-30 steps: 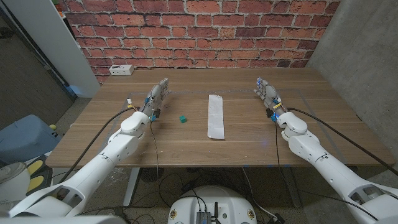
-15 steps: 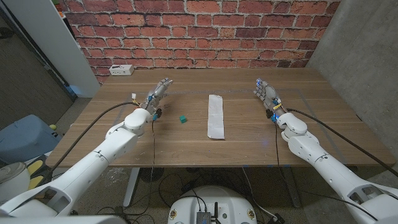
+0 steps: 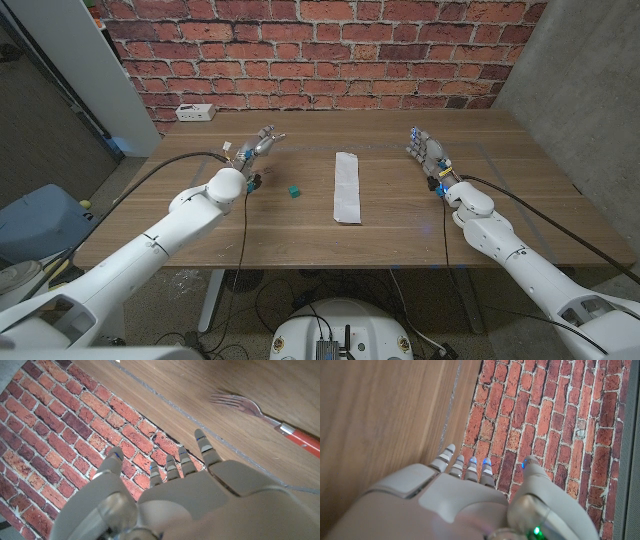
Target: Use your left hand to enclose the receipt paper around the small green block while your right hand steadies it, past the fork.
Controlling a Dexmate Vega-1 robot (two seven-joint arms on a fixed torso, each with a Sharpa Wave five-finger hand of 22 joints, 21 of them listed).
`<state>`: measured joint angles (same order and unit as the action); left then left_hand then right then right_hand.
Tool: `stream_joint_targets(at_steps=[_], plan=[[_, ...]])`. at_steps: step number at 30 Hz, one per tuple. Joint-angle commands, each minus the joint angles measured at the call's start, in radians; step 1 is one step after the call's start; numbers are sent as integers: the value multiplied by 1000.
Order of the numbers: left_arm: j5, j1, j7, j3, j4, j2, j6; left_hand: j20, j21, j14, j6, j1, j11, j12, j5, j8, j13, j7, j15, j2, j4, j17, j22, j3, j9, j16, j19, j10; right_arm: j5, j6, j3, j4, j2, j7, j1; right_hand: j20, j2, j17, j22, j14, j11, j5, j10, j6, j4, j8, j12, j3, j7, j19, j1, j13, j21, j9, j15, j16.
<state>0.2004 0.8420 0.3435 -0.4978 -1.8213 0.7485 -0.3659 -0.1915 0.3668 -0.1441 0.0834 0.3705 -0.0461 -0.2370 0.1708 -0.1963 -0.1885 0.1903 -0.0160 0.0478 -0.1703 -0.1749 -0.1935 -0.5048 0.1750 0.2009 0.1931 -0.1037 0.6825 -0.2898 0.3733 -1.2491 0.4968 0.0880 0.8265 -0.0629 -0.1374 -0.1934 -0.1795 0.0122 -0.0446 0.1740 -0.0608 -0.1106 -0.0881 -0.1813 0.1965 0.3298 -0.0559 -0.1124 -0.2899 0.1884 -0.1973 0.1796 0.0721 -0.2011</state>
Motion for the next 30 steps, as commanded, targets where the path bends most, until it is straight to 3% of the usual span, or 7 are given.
stream_joint_targets(at_steps=[1, 15, 23, 24, 25, 27, 30], plan=[[-122, -53, -12, -70, -132, 50, -286, -8, 7, -62, 12, 41, 2, -4, 7, -1, -5, 8, 13, -6, -9, -4, -6, -8, 4, 19, 13, -22, 10, 9, -7, -35, 14, -6, 33, -6, 2, -2, -2, 1, -3, 6, -8, -10, 0, -9, 4, -3, -3, 2, 8, 6, -5, 1, 8, -6], [-257, -201, -138, -243, -216, 71, -553, -12, 31, -118, 64, 184, 21, -18, 13, -13, -13, -41, 29, -57, -12, -11, -10, -10, 7, 19, 94, -97, 22, -19, -31, -82, 31, -31, 102, -8, 5, -1, -2, 3, -11, 6, -15, -18, -5, -10, 6, -3, 0, 12, 5, 6, -2, 1, 12, -4], [-322, -287, -210, -347, -238, 69, -671, -11, 26, -154, 143, 276, 20, -20, 29, -26, -19, -23, 41, -102, -6, -16, -8, 13, 8, 24, 99, -131, 30, -30, -39, -80, 35, -23, 117, -8, 9, 0, -2, 3, -15, 6, -18, -19, -10, -9, 6, -4, 1, 13, 2, 6, -4, 1, 12, -3], [-323, -288, -212, -349, -238, 68, -673, 3, 28, -156, 158, 289, 20, -20, 32, -29, -19, -33, 43, -108, -6, -16, -8, 16, 9, 24, 106, -135, 30, -30, -39, -80, 35, -23, 117, -10, 9, 0, -2, 3, -16, 6, -19, -19, -10, -9, 7, -4, 1, 12, 1, 6, -4, 1, 15, -3], [-335, -304, -222, -370, -239, 63, -698, 14, 26, -158, 219, 311, 17, -18, 37, -42, -21, -84, 44, -117, 3, -18, -6, 33, 11, 23, 111, -138, 34, -36, -40, -73, 33, -16, 116, -11, 9, 0, -3, 2, -16, 6, -19, -20, -11, -9, 6, -4, 3, 11, 1, 7, -5, 1, 16, -3], [-342, -319, -236, -388, -238, 61, -714, 36, 24, -162, 288, 326, 7, -29, 41, -56, -24, -137, 56, -131, 10, -20, -4, 58, 13, 23, 119, -177, 37, -42, -41, -65, 29, -10, 115, -8, 10, 0, -3, 3, -13, 6, -20, -20, -11, -9, 7, -5, 1, 12, 1, 7, -4, 1, 13, -3], [-355, -341, -253, -416, -241, 61, -737, 72, 25, -179, 303, 333, 5, -42, 43, -52, -29, -147, 63, -131, 17, -22, -2, 72, 14, 30, 130, -213, 39, -49, -42, -57, 29, 0, 112, -7, 10, -1, -3, 3, -16, 5, -20, -21, -11, -9, 7, -6, 1, 13, 3, 7, -5, 1, 13, -3]])
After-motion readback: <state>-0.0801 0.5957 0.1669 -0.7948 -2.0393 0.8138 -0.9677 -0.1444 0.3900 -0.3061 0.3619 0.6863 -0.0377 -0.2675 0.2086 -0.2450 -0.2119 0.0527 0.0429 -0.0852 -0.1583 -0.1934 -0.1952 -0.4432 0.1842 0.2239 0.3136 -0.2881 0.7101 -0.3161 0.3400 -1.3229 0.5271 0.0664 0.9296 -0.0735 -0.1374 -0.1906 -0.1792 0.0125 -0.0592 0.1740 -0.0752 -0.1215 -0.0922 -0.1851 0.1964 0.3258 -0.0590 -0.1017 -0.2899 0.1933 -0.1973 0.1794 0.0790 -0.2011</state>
